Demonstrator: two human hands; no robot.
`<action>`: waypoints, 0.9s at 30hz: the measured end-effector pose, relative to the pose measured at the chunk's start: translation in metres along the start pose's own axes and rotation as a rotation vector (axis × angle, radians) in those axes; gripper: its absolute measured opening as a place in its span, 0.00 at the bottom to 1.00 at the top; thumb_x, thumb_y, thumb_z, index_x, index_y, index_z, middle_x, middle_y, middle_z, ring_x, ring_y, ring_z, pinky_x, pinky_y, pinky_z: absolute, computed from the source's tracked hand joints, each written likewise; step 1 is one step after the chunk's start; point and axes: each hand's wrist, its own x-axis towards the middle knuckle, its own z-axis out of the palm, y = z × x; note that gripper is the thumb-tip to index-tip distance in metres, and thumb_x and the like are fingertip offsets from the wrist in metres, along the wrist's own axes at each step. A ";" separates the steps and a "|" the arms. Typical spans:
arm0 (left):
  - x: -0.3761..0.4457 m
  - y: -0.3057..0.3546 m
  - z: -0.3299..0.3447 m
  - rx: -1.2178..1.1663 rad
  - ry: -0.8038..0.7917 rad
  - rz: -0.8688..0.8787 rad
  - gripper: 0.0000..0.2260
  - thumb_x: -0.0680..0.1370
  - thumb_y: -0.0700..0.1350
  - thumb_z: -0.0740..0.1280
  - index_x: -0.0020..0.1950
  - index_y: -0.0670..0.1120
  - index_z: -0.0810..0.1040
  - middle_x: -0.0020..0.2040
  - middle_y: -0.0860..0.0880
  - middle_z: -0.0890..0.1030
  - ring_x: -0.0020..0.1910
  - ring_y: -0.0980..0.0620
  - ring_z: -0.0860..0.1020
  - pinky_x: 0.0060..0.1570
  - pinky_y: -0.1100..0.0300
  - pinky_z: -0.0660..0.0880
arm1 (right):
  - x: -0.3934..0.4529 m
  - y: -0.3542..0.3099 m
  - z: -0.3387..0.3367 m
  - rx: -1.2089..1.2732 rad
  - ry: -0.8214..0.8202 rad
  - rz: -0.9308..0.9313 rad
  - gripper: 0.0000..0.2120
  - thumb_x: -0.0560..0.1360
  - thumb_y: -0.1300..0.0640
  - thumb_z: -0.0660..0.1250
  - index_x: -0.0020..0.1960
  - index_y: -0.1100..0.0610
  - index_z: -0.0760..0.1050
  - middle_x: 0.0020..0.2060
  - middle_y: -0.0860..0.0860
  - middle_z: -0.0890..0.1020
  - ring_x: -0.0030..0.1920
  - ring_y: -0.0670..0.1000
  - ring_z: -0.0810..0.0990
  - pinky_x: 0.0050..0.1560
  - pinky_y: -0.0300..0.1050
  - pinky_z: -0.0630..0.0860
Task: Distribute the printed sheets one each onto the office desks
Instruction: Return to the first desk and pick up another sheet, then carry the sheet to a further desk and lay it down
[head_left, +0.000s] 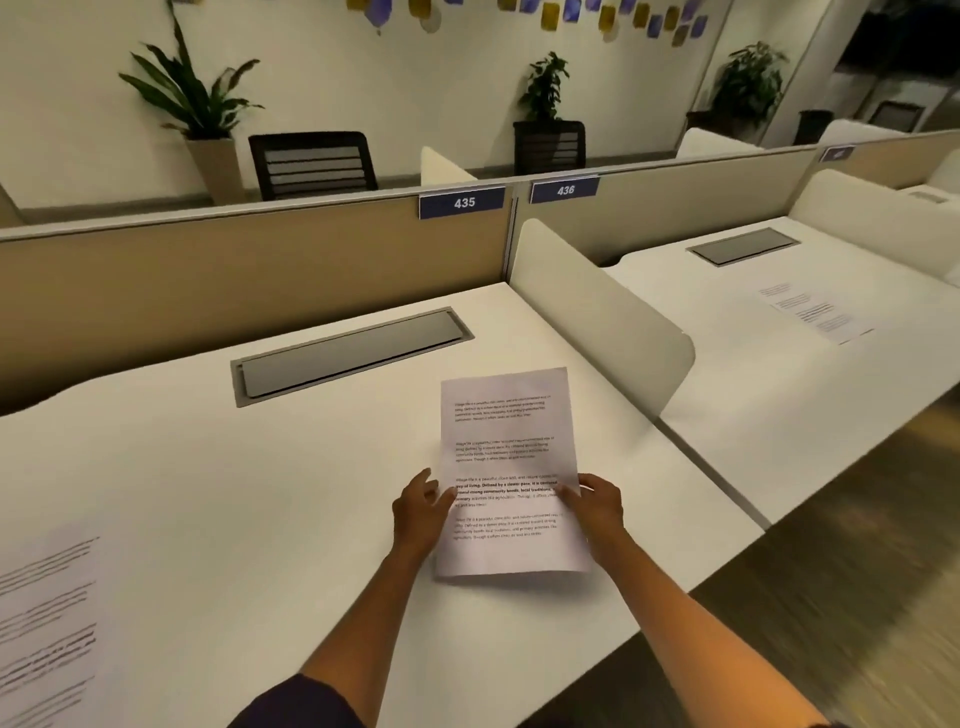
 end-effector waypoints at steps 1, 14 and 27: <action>0.000 0.005 0.010 -0.034 -0.015 -0.018 0.26 0.75 0.46 0.72 0.71 0.41 0.71 0.64 0.41 0.79 0.62 0.44 0.78 0.64 0.54 0.73 | 0.002 0.002 -0.011 0.050 0.005 0.016 0.11 0.72 0.57 0.73 0.54 0.59 0.80 0.52 0.56 0.84 0.51 0.60 0.83 0.58 0.59 0.79; -0.034 0.075 0.212 -0.084 -0.326 -0.022 0.06 0.75 0.42 0.71 0.39 0.42 0.83 0.44 0.42 0.86 0.43 0.44 0.82 0.49 0.48 0.80 | 0.037 0.075 -0.208 0.422 0.218 0.196 0.11 0.74 0.63 0.71 0.56 0.61 0.78 0.51 0.59 0.84 0.49 0.60 0.84 0.55 0.61 0.80; -0.103 0.157 0.491 0.092 -0.633 0.056 0.03 0.76 0.44 0.71 0.44 0.46 0.82 0.48 0.47 0.85 0.47 0.44 0.83 0.52 0.47 0.81 | 0.070 0.156 -0.463 0.622 0.486 0.204 0.02 0.75 0.64 0.69 0.48 0.59 0.78 0.47 0.58 0.84 0.43 0.55 0.85 0.40 0.47 0.81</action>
